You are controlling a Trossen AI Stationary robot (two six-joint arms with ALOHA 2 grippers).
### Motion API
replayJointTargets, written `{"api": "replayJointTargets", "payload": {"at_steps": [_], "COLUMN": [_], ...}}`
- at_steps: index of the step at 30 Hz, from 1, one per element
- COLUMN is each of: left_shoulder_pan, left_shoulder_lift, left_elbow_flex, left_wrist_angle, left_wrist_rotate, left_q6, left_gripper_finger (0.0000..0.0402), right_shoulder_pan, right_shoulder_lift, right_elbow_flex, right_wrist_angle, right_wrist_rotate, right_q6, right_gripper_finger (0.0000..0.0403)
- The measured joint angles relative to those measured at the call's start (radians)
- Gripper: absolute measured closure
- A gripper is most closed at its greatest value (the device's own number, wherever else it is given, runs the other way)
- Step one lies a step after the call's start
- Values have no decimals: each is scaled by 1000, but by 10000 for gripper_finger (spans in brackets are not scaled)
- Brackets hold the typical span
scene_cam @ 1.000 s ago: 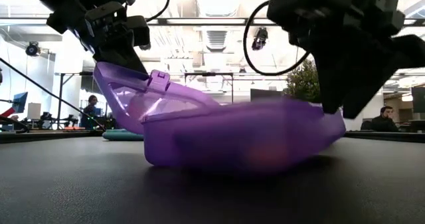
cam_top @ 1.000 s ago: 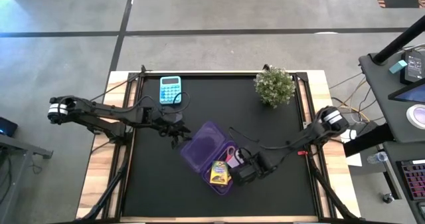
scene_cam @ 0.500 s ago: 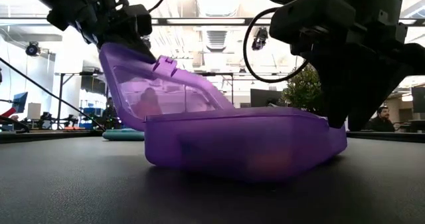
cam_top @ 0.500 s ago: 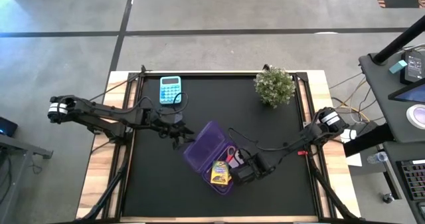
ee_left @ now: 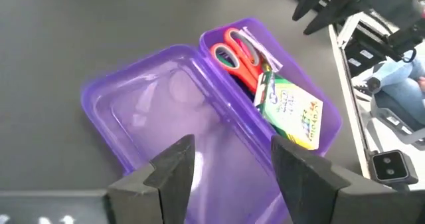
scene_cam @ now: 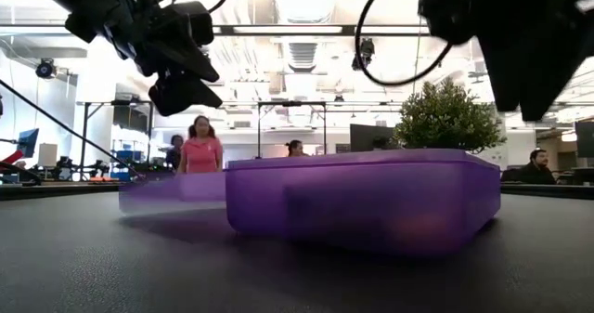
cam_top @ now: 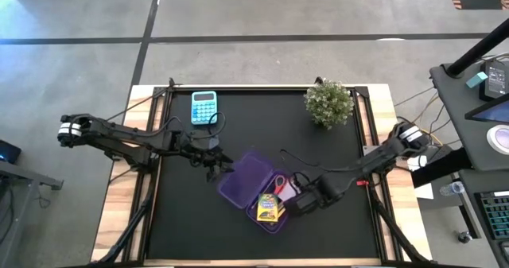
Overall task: Pack school essentials
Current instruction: Close the purple supply box
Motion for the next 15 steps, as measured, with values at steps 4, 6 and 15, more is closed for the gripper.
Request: {"api": "replayJointTargets", "payload": {"at_steps": [4, 6, 15], "left_shoulder_pan": [0, 0, 3], "left_shoulder_lift": [0, 0, -2], "left_elbow_flex": [0, 0, -12], "left_wrist_angle": [21, 24, -266], "left_wrist_rotate": [0, 0, -117], "left_q6": [0, -1, -1], "left_gripper_finger": [219, 219, 219], "right_shoulder_pan": [0, -2, 2], "right_shoulder_lift": [-47, -42, 71], "right_elbow_flex": [1, 1, 0], "right_wrist_angle": [29, 56, 144], "right_wrist_rotate": [82, 133, 121], "right_q6": [24, 31, 23], "right_gripper_finger": [264, 264, 264]}}
